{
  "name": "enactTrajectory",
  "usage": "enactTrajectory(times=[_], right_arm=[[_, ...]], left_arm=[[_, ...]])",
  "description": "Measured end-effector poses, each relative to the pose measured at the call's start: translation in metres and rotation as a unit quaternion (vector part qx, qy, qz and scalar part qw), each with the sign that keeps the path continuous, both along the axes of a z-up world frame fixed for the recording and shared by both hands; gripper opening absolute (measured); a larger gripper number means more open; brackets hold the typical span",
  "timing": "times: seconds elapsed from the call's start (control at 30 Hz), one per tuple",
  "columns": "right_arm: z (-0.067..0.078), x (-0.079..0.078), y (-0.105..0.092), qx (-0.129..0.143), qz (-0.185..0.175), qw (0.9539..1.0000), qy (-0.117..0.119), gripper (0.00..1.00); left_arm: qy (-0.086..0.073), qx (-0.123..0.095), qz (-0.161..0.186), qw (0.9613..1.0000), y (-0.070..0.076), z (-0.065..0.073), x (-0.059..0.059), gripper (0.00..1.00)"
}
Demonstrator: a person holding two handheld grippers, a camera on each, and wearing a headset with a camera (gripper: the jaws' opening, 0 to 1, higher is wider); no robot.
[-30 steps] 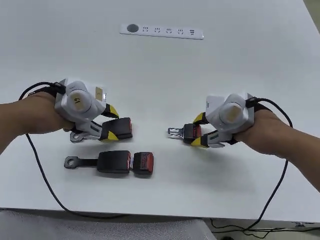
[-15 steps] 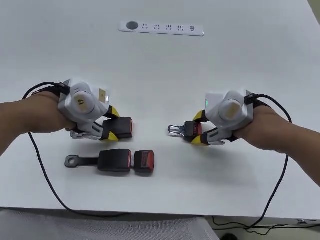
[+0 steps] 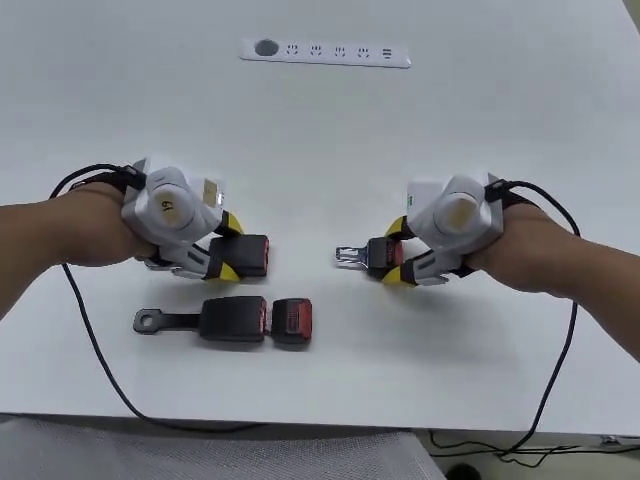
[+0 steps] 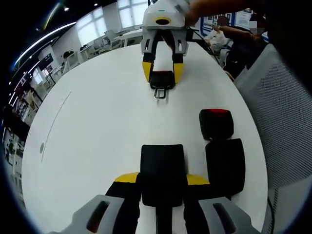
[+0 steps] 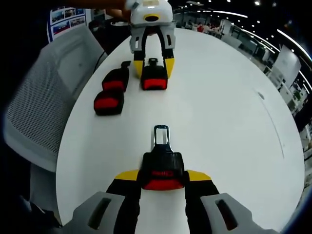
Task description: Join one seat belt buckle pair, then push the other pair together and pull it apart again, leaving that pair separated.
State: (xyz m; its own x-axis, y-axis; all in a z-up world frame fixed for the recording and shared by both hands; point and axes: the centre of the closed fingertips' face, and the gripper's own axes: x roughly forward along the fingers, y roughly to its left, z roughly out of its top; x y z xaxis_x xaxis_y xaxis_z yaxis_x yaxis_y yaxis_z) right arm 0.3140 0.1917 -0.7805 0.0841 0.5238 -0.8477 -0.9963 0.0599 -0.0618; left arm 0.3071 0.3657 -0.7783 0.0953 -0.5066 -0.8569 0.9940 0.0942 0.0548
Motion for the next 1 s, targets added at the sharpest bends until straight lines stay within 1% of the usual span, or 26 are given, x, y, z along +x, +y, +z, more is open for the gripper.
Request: enactTrajectory(times=[0.03,0.1,0.23,0.3,0.37,0.43,0.5,0.63,0.7,0.77,0.9,1.0], right_arm=[[0.002,-0.001,0.002,0.001,-0.005,1.0000,0.003,0.32],[0.000,-0.002,0.007,0.007,-0.006,0.9999,0.009,0.31],[0.002,-0.005,0.015,0.008,-0.003,0.9999,0.006,0.31],[-0.001,-0.004,0.020,0.011,-0.002,0.9999,0.007,0.31],[-0.002,-0.004,0.026,0.014,-0.001,0.9999,0.010,0.31],[0.003,-0.008,0.035,0.020,-0.002,0.9997,0.013,0.31],[0.002,-0.008,0.043,0.023,-0.002,0.9996,0.014,0.31],[0.004,-0.013,0.060,0.027,0.001,0.9995,0.013,0.31],[-0.001,-0.011,0.068,0.029,0.002,0.9995,0.012,0.31],[0.001,-0.012,0.074,0.029,0.003,0.9995,0.011,0.31],[0.000,-0.011,0.084,0.026,0.005,0.9996,0.007,0.31],[0.002,-0.011,0.089,0.024,0.005,0.9997,0.006,0.31]], left_arm=[[0.000,0.000,0.001,1.0000,0.000,0.000,0.000,0.34],[0.001,0.001,0.002,1.0000,0.000,0.000,0.000,0.34],[0.001,0.000,0.006,1.0000,0.000,0.000,0.001,0.35],[0.001,0.000,0.007,1.0000,0.001,0.000,0.000,0.34],[0.001,-0.001,0.008,1.0000,0.000,0.000,0.000,0.34],[0.001,0.000,0.008,1.0000,0.000,0.000,0.000,0.34],[0.001,0.000,0.009,1.0000,0.000,0.000,0.000,0.34],[-0.001,-0.002,0.012,0.9999,0.000,0.000,-0.001,0.34],[-0.001,-0.005,0.015,0.9999,0.001,0.000,-0.001,0.34],[-0.001,-0.006,0.017,0.9998,0.001,0.000,0.000,0.34],[-0.001,-0.006,0.019,0.9998,0.000,0.000,0.000,0.34],[-0.001,-0.006,0.018,0.9998,-0.001,0.001,-0.001,0.34]])
